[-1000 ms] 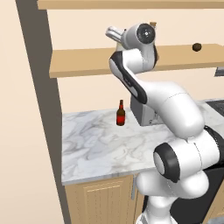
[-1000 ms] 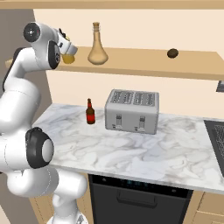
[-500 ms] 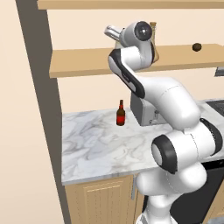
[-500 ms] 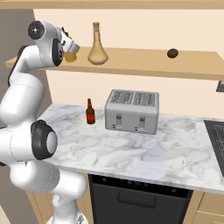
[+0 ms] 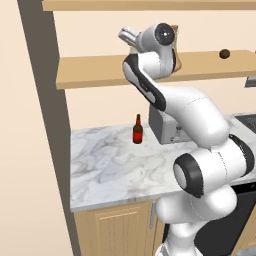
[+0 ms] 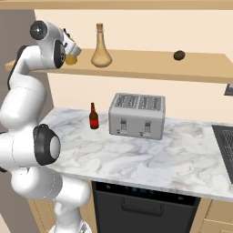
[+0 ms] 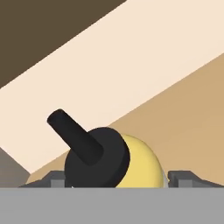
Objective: Pick the oil and vinegar bottle and mustard from the counter and place them in the cabinet.
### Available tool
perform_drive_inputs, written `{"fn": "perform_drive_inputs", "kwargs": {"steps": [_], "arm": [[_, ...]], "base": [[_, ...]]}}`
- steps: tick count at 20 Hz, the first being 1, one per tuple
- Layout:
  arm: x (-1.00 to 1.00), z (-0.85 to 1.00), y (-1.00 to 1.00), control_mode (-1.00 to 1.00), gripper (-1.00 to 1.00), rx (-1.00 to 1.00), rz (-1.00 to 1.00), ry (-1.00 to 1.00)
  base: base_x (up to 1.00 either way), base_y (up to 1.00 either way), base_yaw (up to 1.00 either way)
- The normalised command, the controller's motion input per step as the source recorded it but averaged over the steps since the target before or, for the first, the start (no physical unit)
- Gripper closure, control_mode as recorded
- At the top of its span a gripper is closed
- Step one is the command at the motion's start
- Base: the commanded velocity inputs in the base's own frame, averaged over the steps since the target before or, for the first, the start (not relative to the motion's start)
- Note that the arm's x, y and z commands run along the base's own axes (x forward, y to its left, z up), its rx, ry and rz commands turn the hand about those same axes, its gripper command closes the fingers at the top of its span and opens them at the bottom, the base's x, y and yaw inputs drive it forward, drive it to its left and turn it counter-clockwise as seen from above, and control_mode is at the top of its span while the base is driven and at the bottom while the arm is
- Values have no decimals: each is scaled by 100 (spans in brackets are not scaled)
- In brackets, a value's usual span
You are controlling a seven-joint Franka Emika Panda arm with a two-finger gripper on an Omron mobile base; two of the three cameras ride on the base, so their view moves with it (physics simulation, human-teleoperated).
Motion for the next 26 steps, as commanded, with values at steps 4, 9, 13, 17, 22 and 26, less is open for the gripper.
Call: {"fn": "perform_drive_inputs", "kwargs": {"steps": [4, 9, 13, 17, 22, 26], "arm": [[0, -33, 29, -100, -100, 27, 1, 2], [0, -1, 0, -100, -100, 4, 4, 1], [0, 1, 0, -100, -100, 0, 14, 0], [0, 8, 0, -100, -100, 0, 19, 0], [-5, 11, 0, -100, -100, -4, 18, 0], [-51, 21, 0, -100, -100, -10, 20, 0]], "base": [[0, 0, 0], [0, 0, 0], [0, 0, 0], [0, 0, 0], [0, 0, 0], [0, 0, 0]]}}
